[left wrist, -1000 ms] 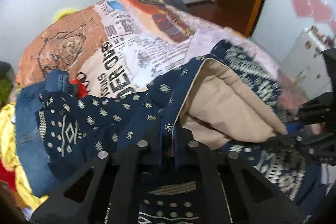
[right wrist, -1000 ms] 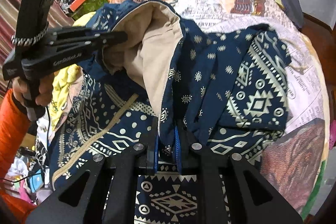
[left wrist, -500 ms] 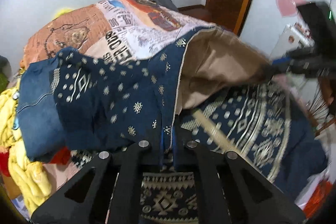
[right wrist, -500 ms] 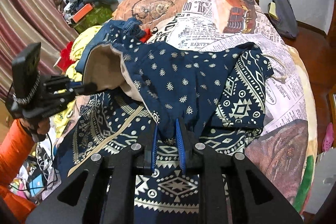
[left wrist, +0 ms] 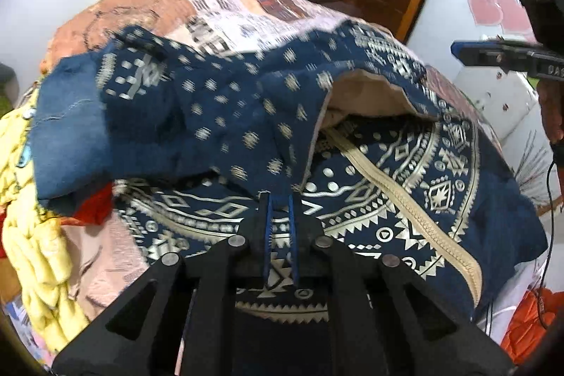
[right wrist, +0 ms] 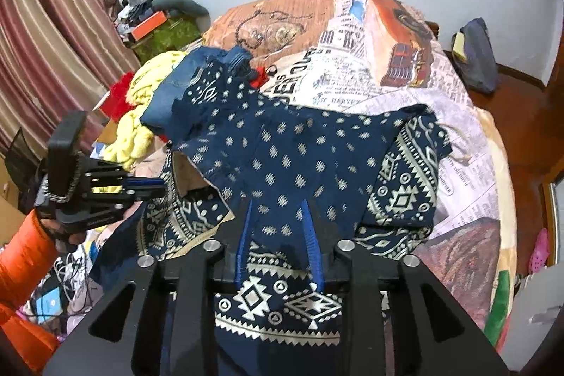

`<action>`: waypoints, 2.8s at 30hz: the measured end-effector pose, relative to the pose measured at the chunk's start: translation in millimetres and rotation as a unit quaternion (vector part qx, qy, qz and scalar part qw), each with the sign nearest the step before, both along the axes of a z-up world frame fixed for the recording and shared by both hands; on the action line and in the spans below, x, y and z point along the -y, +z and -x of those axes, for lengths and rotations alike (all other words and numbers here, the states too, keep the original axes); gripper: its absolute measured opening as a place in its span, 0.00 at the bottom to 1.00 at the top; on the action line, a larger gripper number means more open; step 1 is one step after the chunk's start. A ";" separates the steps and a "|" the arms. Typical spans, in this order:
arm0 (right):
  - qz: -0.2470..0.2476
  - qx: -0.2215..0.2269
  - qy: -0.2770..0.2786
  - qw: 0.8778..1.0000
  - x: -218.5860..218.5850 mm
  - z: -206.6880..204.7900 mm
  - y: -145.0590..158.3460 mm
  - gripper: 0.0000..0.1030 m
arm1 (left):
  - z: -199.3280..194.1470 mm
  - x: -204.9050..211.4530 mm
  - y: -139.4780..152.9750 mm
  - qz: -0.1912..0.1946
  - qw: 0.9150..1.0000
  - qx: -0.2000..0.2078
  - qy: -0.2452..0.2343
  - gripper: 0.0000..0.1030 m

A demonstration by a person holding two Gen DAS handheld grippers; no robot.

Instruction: Fold large clothes

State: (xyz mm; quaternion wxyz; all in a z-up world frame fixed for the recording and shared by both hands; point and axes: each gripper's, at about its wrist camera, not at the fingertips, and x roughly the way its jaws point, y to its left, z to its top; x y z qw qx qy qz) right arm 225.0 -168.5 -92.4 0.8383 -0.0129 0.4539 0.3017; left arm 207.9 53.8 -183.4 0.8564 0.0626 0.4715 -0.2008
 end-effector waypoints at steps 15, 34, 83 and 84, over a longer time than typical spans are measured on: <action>0.024 -0.053 -0.039 0.998 -36.7 -58.9 -40.6 0.56 | -90.3 0.7 29.3 0.015 0.997 0.017 0.072 0.48; 0.098 -0.082 0.050 0.991 -46.3 -18.0 -76.3 0.61 | -31.4 10.9 -45.6 -0.002 0.998 -0.052 0.042 0.70; 0.011 -0.058 -0.153 0.987 47.3 -155.3 -82.2 0.16 | -175.8 -78.6 -1.0 0.045 0.979 0.011 0.200 0.13; 0.008 -0.044 -0.151 0.988 46.2 -152.7 -73.0 0.16 | -172.7 -73.9 4.4 0.039 0.980 0.019 0.196 0.12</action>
